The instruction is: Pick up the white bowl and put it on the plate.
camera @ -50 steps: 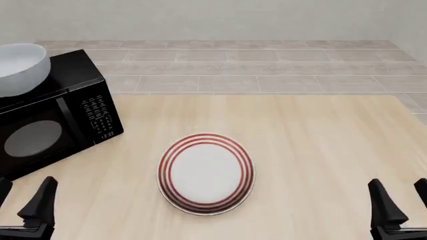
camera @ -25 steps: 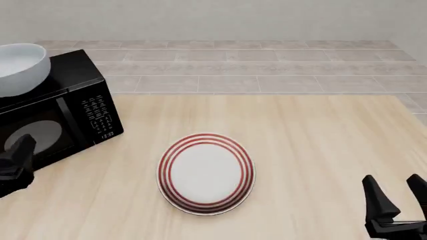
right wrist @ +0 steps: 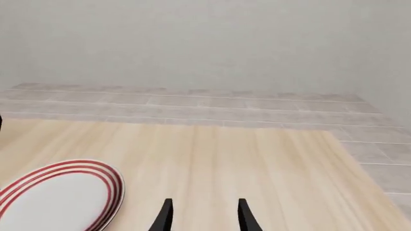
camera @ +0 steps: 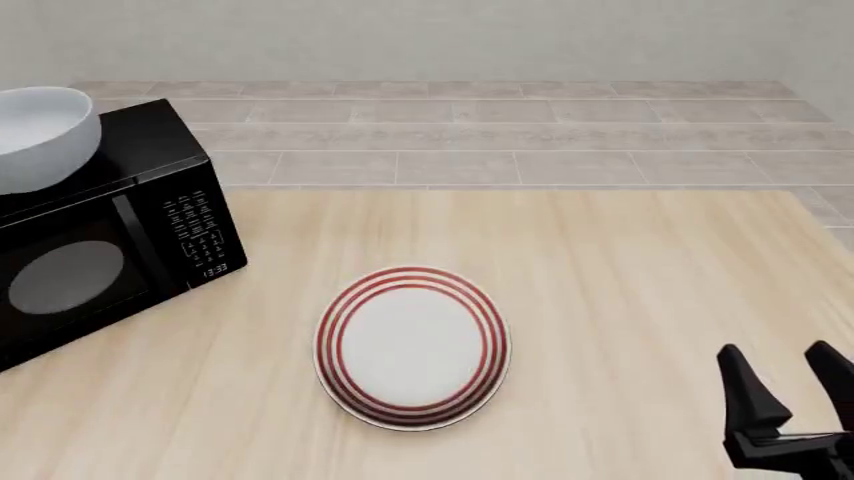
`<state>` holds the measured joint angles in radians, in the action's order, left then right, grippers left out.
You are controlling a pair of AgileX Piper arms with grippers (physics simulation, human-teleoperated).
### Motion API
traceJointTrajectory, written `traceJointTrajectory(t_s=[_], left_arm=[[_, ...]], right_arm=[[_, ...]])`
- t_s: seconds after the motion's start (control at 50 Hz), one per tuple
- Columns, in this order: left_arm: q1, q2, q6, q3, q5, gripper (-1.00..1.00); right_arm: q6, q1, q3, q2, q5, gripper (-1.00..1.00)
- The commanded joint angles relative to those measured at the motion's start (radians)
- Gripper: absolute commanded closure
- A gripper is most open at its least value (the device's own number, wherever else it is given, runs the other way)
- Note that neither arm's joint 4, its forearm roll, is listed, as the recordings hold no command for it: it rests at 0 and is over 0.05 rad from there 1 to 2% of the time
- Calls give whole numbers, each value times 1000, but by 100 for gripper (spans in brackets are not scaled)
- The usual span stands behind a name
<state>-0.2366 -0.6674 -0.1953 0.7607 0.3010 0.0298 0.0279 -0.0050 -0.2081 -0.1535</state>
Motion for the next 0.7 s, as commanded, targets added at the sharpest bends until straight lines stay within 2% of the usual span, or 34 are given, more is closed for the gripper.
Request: traceJointTrajectory(t_s=[0.02, 0.18, 0.2, 0.24, 0.36, 0.44, 0.6, 0.64, 0.7], left_arm=[[-59, -145, -45, 211, 88, -100], [-101, -223, -72, 302, 117, -100], [-114, -229, -76, 268, 84, -100], [-131, -273, -77, 326, 116, -100], [-173, -331, -109, 382, 125, -100], [-199, -401, -111, 425, 142, -100], [-232, -470, -110, 469, 144, -100], [-279, -475, -76, 482, 142, -100], [-265, -508, -95, 493, 150, -100]], right_arm=[[-2, 13, 4, -48, -48, -100], [-6, 17, 5, -68, -65, -100], [-11, 20, 5, -67, -64, -100], [-9, 22, 5, -69, -66, -100], [-12, 28, 4, -91, -85, -100], [-14, 34, 4, -129, -115, -100], [-12, 42, 4, -113, -100, -100], [-14, 44, 4, -115, -102, -100], [-15, 48, 5, -133, -114, -100]])
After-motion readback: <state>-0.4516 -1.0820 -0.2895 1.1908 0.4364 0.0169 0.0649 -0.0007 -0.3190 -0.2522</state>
